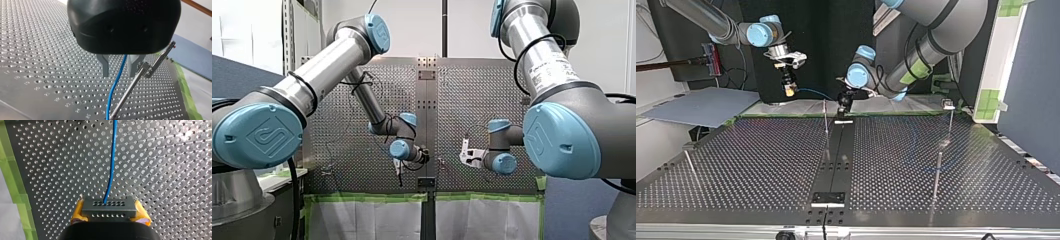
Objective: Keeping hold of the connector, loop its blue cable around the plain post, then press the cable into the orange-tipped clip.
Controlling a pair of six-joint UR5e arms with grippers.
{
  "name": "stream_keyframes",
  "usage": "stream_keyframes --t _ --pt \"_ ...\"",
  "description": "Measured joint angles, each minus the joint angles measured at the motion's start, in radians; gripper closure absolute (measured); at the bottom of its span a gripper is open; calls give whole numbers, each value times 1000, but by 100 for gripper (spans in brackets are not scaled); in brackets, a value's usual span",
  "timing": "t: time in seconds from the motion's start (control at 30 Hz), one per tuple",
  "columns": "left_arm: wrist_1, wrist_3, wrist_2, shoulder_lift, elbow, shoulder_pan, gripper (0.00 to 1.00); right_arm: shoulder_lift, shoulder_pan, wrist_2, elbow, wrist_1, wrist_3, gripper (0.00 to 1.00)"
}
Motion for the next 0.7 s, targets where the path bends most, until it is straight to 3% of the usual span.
stream_keyframes --t 0.37,0.7 --pt "-13 53 -47 -15 1 -1 59 0 0 -3 0 3 0 100" --pt "-4 60 -55 -23 1 11 59 0 2 -51 0 3 0 100"
